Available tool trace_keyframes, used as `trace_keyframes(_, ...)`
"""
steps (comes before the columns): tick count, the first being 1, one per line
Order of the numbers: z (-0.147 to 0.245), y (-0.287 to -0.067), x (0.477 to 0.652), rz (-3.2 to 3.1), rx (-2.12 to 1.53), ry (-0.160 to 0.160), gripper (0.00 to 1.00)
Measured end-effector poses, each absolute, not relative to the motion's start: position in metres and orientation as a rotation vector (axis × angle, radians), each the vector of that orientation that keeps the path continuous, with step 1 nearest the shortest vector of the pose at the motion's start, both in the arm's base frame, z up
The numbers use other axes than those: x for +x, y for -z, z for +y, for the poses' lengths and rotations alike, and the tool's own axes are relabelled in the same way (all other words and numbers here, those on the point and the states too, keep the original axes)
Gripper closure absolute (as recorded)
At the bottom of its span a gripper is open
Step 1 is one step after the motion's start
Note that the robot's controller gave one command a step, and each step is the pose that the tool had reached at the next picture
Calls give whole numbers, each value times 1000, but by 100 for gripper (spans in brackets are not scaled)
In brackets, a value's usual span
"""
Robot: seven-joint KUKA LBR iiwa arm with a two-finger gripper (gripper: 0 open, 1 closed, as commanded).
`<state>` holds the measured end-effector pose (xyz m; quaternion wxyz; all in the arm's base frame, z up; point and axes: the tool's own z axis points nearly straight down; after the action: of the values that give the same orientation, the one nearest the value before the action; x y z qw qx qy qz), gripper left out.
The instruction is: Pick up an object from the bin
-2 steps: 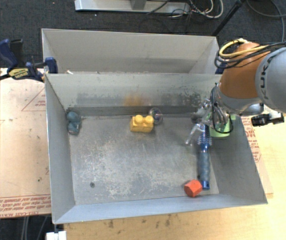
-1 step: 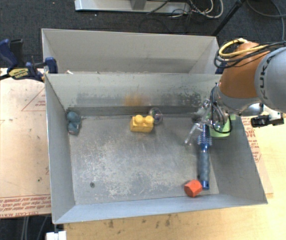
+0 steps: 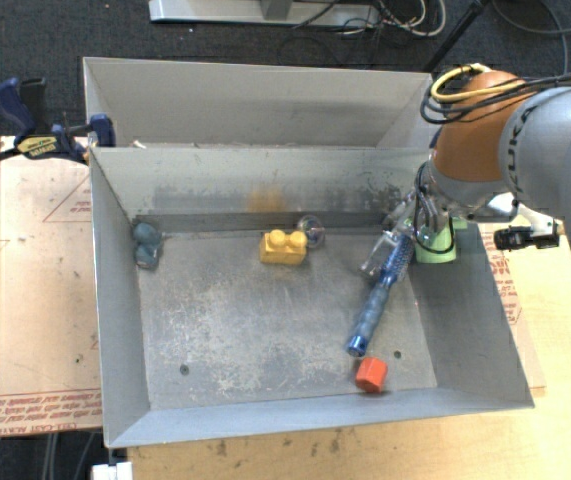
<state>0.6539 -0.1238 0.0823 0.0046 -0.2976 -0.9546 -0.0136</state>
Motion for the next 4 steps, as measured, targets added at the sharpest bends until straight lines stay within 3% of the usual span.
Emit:
trace_keyframes(1, -120, -88, 658, -3001, -933, 54, 100)
trace_keyframes(2, -120, -89, 648, -3006, -938, 51, 100)
trace_keyframes(4, -120, -89, 649, -3005, -935, 50, 100)
